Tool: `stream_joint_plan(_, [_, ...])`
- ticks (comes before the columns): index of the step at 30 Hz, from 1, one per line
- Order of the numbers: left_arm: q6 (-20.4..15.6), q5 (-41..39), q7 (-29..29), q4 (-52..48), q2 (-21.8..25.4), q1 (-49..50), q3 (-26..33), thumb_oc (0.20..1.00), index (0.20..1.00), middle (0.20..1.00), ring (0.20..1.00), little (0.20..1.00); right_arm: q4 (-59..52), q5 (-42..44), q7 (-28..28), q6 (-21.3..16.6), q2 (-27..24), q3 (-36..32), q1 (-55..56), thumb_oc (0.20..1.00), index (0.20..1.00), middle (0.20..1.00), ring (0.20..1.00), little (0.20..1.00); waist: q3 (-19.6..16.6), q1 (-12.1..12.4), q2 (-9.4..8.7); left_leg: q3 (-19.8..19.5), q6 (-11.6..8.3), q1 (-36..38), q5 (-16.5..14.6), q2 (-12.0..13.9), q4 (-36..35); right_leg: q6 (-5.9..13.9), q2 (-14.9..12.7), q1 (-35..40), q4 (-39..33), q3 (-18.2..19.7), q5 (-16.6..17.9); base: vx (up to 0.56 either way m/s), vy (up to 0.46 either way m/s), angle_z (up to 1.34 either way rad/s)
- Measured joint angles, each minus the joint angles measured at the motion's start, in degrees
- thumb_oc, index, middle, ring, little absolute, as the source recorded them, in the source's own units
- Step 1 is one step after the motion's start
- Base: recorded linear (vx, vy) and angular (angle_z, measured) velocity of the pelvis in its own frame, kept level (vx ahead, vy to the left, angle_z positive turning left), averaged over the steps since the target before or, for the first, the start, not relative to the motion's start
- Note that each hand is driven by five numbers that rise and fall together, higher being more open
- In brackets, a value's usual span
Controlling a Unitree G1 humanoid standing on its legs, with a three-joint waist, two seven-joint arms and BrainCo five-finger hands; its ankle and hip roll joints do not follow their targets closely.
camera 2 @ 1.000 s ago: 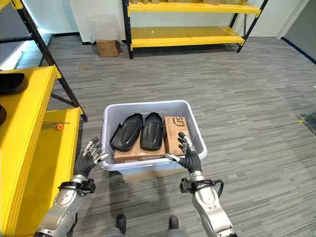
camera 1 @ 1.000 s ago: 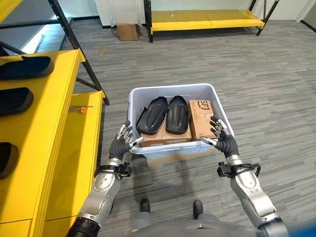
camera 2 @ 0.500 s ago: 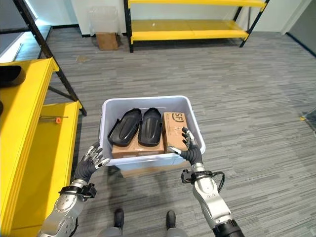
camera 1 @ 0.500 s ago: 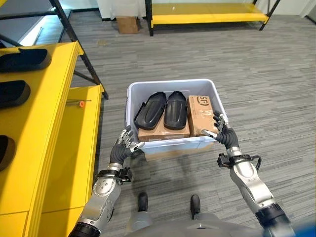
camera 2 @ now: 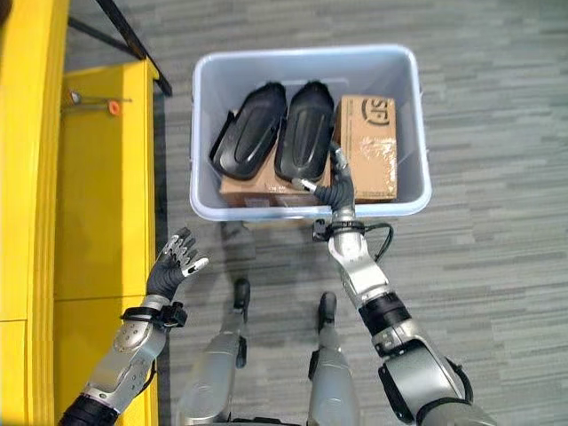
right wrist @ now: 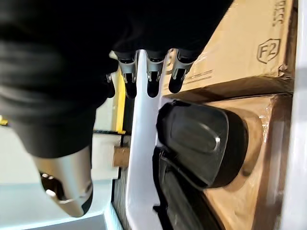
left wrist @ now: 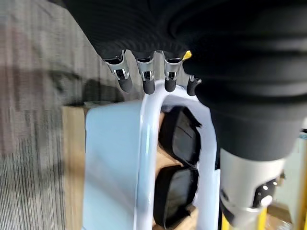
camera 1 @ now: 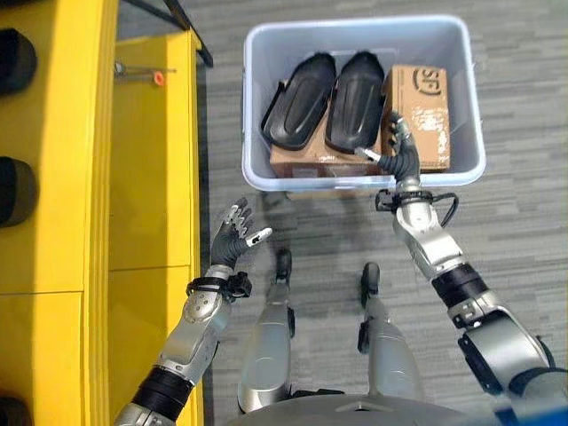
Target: Move parts from the plastic box to the shelf.
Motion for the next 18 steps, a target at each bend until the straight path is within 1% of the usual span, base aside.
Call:
stream_joint_plan(4, [-0.33, -0.34, 0.61, 0.01, 0.04, -1.56, -0.12, 1.0, 1.0, 1.0, 1.0, 1.0, 4.81, -0.05, -2.18, 0.46, -0.73, -0.33, -5.16, 1.0, 1.0, 1.0, 1.0, 1.0, 1.04, 0.52, 0.33, 0.05, 0.05, -1.36, -0.03, -0.08, 0.18, -0.04, -0.05, -1.35, 0.02, -0.01, 0.0, -0.03, 0.017, -0.01])
stream_joint_plan(7, [-0.75, -0.35, 0.64, 0.01, 0.09, -2.8, -0.22, 1.0, 1.0, 1.0, 1.0, 1.0, 6.3, -0.06, -3.31, 0.55, -1.22, -1.26, -7.8, 1.0, 1.0, 1.0, 1.0, 1.0, 2.21, 0.6, 0.61, 0.01, 0.04, -1.91, -0.04, -0.15, 0.6, -0.03, -0.12, -1.63, 0.02, -0.02, 0.08, 0.0, 0.0, 0.0])
stream_joint_plan(8, [-0.83, -0.35, 0.71, 0.01, 0.11, -3.45, -0.56, 1.0, 1.0, 1.0, 1.0, 1.0, 9.13, -0.1, -3.88, 0.62, -2.16, -1.27, -10.52, 1.0, 1.0, 1.0, 1.0, 1.0, 2.47, 0.65, 0.94, 0.01, 0.05, -2.23, -0.04, -0.25, 0.74, -0.02, -0.22, -1.96, 0.01, 0.0, 0.16, 0.0, 0.0, 0.0])
stream_joint_plan(10, [-1.05, -0.35, 0.74, -0.01, 0.13, -4.18, -1.41, 1.0, 1.0, 1.0, 1.0, 1.0, 11.12, -0.08, -4.32, 0.73, -3.56, -1.96, -13.14, 1.0, 1.0, 1.0, 1.0, 1.0, 2.78, 0.62, 1.52, 0.02, 0.06, -2.96, -0.03, -0.36, 0.96, 0.04, -0.33, -2.43, 0.01, -0.04, 0.29, -0.01, 0.007, 0.02])
stream_joint_plan(12, [-1.16, -0.39, 0.82, 0.01, 0.16, -4.49, -2.24, 1.0, 1.0, 1.0, 1.0, 1.0, 12.91, -0.11, -4.87, 1.06, -5.13, -1.91, -17.49, 1.0, 1.0, 1.0, 1.0, 1.0, 3.01, 0.68, 1.5, 0.06, 0.11, -4.38, 0.01, -0.4, 1.15, 0.08, -0.36, -4.0, 0.01, 0.1, 0.76, -0.01, 0.013, -0.05])
stream_joint_plan(15, [-1.16, -0.8, 0.85, 0.01, 0.17, -4.76, -2.65, 1.0, 1.0, 1.0, 1.0, 1.0, 14.63, -0.15, -4.98, 1.07, -6.18, -1.61, -20.4, 1.0, 1.0, 1.0, 1.0, 1.0, 3.49, 0.67, 1.34, 0.02, 0.15, -4.88, 0.05, -0.4, 1.36, 0.09, -0.35, -4.37, 0.02, 0.13, 0.86, 0.0, 0.001, -0.01])
stream_joint_plan(16, [-1.32, -0.99, 0.94, 0.0, 0.22, -4.94, -2.67, 1.0, 1.0, 1.0, 1.0, 1.0, 17.34, -0.13, -4.98, 1.08, -6.62, -0.95, -22.11, 1.0, 1.0, 1.0, 1.0, 1.0, 3.49, 0.77, 1.34, 0.01, 0.16, -5.02, 0.05, -0.4, 1.39, 0.08, -0.35, -4.47, 0.01, 0.11, 0.85, 0.0, 0.0, 0.0])
stream_joint_plan(18, [-1.57, -1.03, 1.53, 0.01, 0.26, -5.42, -2.64, 1.0, 1.0, 1.0, 1.0, 1.0, 19.29, -0.09, -4.99, 1.2, -6.97, -0.69, -23.96, 1.0, 1.0, 1.0, 1.0, 1.0, 3.49, 0.71, 1.33, 0.01, 0.16, -5.76, 0.06, -0.41, 1.54, 0.08, -0.36, -5.11, 0.02, 0.09, 0.87, 0.0, 0.0, 0.0])
